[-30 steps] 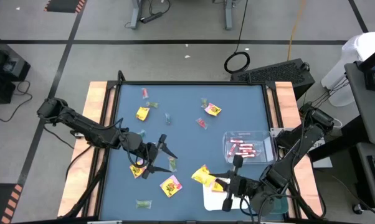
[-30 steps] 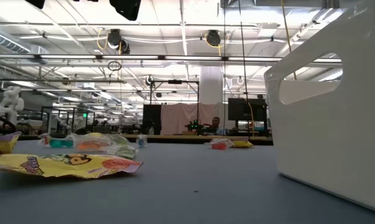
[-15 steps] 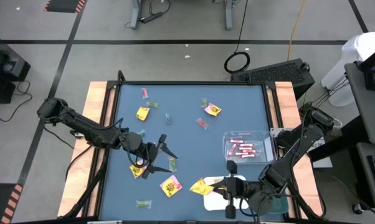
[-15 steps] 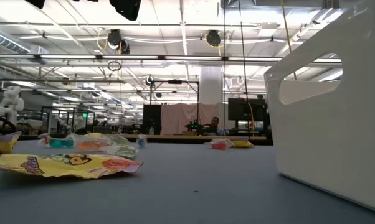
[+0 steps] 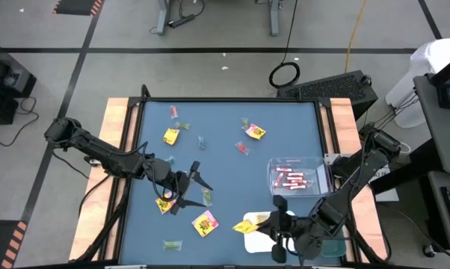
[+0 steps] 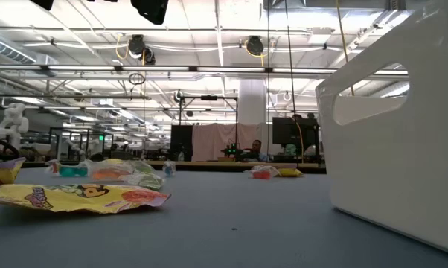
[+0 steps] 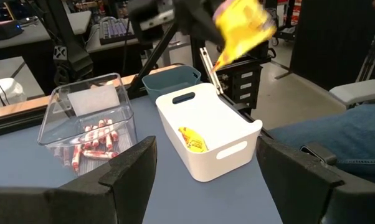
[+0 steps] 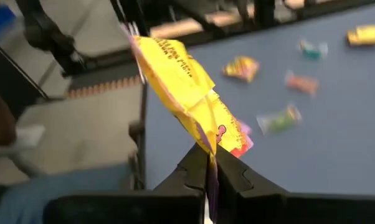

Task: Sort candy
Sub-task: Put the yellow candy into the white bin

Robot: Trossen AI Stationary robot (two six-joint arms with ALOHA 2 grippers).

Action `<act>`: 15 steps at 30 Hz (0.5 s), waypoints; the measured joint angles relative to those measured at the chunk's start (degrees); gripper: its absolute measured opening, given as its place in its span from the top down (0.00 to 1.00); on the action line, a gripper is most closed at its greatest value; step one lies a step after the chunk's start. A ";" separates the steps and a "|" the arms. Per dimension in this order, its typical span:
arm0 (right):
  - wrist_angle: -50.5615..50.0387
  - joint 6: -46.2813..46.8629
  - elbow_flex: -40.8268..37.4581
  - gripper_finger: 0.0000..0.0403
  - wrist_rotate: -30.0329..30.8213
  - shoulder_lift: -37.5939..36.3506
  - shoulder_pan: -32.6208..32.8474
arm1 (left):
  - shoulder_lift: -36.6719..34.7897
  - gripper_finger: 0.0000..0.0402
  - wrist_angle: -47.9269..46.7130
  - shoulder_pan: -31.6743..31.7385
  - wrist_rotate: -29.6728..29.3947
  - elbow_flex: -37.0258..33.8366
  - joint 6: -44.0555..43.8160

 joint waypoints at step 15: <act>-20.24 25.27 0.00 1.00 -17.55 0.04 0.62 | 0.00 0.31 0.00 0.00 -0.04 0.00 -0.03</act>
